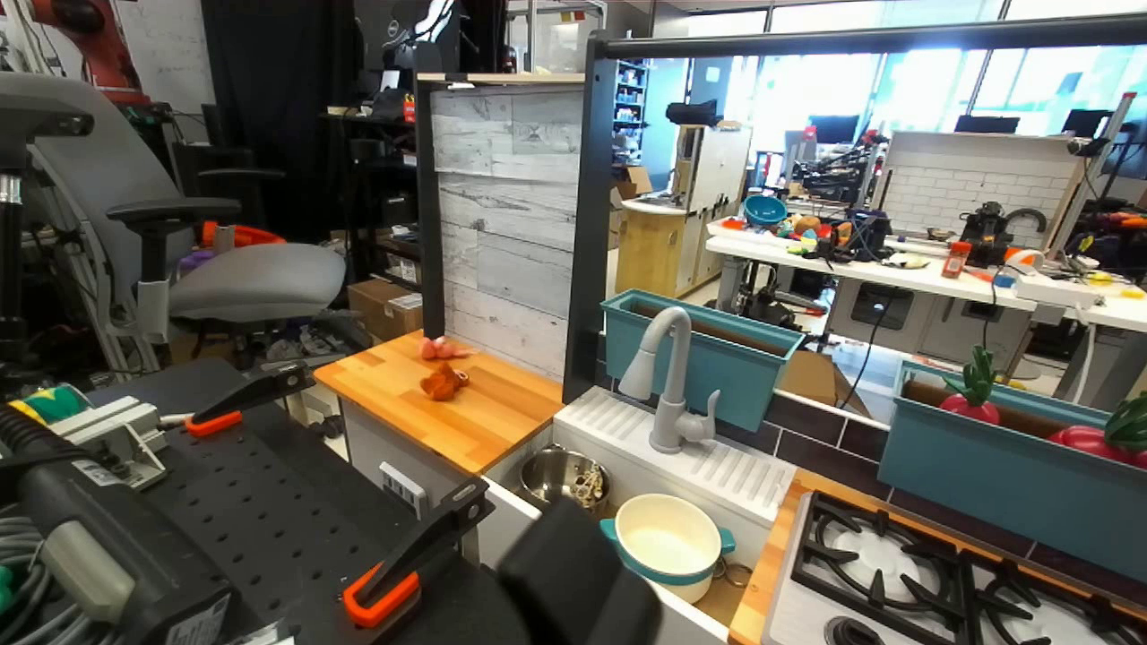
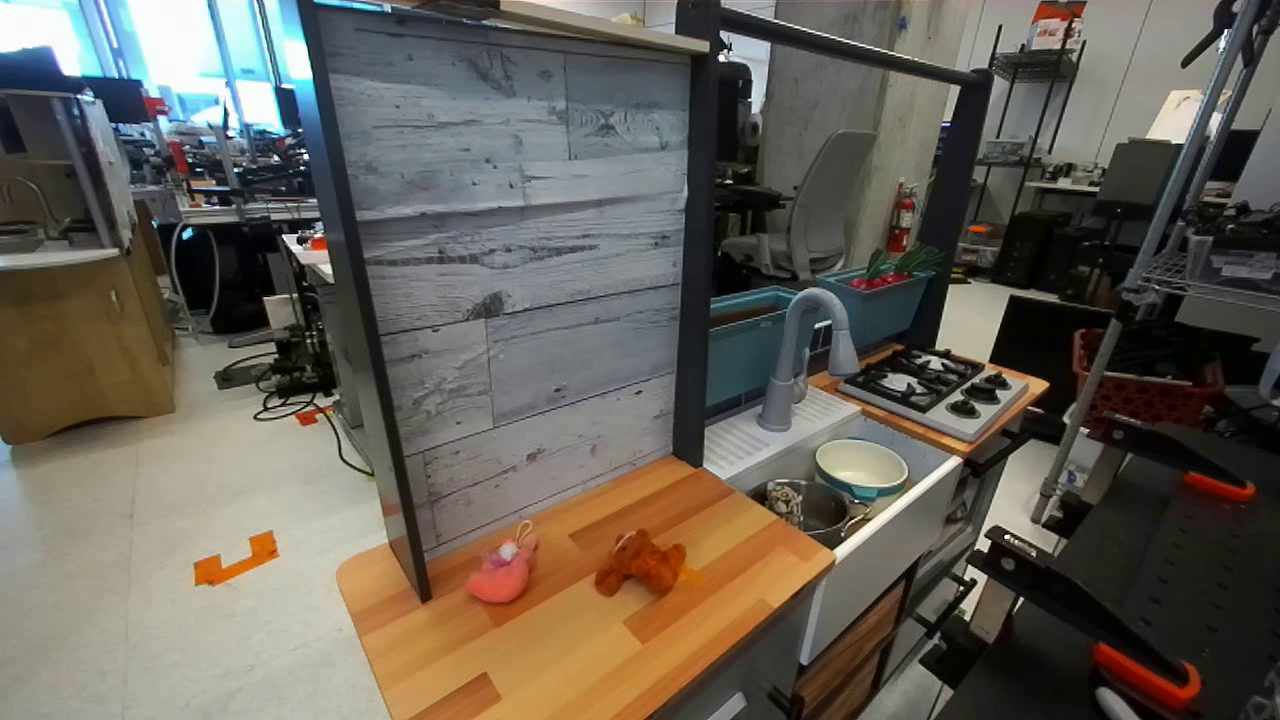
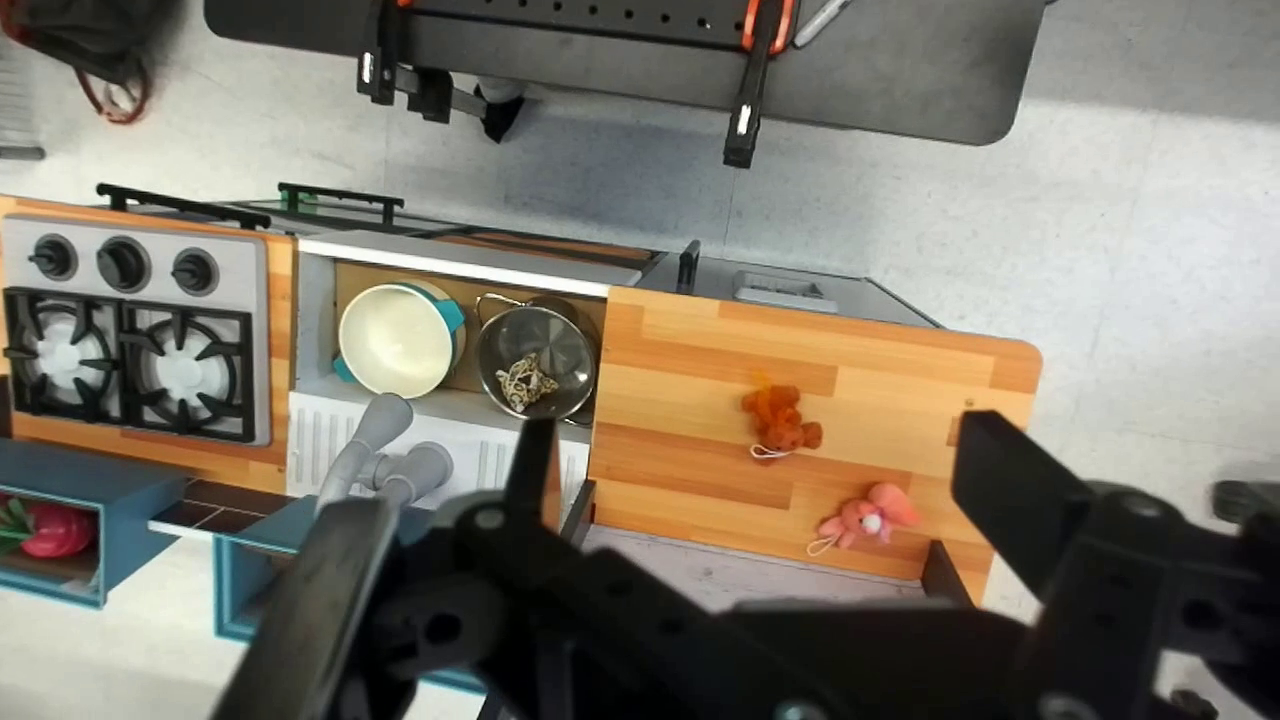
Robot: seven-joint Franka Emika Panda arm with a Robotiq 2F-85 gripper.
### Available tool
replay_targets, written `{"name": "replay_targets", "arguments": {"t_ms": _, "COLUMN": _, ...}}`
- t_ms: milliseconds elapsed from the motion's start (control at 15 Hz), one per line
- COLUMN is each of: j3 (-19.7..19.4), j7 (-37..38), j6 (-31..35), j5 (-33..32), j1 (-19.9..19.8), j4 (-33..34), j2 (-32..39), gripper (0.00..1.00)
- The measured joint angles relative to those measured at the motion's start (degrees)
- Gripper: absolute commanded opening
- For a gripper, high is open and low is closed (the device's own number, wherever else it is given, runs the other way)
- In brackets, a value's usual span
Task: Move the plush toy
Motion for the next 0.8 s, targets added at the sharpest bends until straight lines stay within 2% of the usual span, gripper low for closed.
{"name": "replay_targets", "arguments": {"t_ms": 800, "j3": -1.99, "j7": -6.81, "j6": 32.45, "j5": -1.26, "j1": 0.31, "j4": -13.75, "j2": 8.40, "gripper": 1.00}}
